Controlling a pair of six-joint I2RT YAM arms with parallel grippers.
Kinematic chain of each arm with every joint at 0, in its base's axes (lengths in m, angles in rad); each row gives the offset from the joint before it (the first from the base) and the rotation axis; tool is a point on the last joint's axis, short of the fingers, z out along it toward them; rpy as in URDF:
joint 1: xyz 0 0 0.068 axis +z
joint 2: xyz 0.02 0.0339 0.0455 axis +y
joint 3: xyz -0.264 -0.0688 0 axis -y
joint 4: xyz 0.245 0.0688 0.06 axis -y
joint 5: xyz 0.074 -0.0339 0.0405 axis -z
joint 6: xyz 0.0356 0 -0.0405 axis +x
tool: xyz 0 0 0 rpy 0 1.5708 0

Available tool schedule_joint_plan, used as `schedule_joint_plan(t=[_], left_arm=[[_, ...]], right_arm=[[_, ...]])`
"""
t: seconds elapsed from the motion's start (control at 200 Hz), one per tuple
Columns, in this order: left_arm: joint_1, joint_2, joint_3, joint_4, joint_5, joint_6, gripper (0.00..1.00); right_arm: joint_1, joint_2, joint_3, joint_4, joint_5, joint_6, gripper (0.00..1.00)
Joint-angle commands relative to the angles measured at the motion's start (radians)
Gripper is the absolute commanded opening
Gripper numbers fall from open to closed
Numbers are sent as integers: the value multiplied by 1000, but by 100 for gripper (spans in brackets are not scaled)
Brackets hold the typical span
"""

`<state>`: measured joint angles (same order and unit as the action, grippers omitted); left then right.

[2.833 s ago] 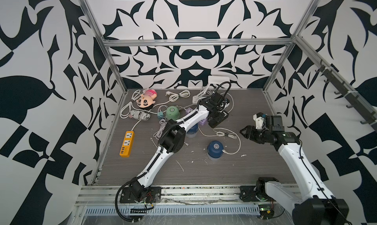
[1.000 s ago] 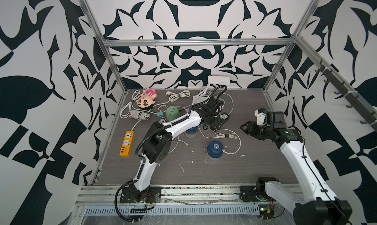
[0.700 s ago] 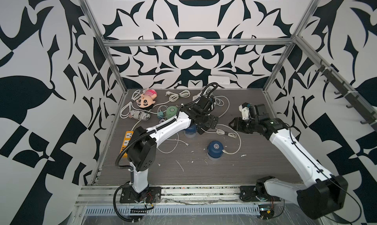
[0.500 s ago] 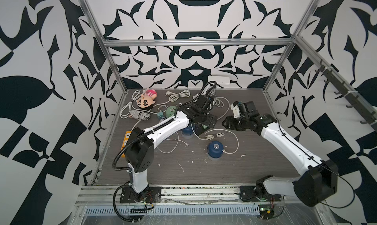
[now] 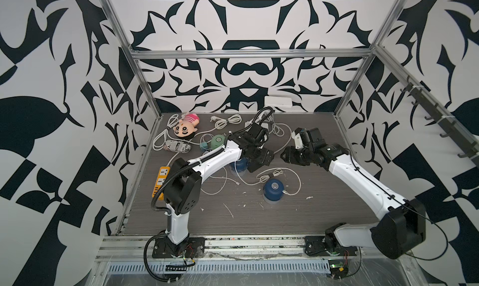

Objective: Charge the cordless meat grinders
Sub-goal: Insert the plug into the socket.

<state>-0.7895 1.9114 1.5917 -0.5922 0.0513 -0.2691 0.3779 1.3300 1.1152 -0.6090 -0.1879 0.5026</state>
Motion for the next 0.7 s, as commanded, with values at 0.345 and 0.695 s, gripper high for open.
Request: schedule_joint_plan(t=[0.345, 0.695], left_arm=[[-5, -61, -72, -18, 335, -70, 100], [-2, -121, -7, -73, 409, -71, 99]], right_arm=[[4, -35, 22, 21, 36, -16, 60], [4, -61, 44, 2, 45, -18, 63]])
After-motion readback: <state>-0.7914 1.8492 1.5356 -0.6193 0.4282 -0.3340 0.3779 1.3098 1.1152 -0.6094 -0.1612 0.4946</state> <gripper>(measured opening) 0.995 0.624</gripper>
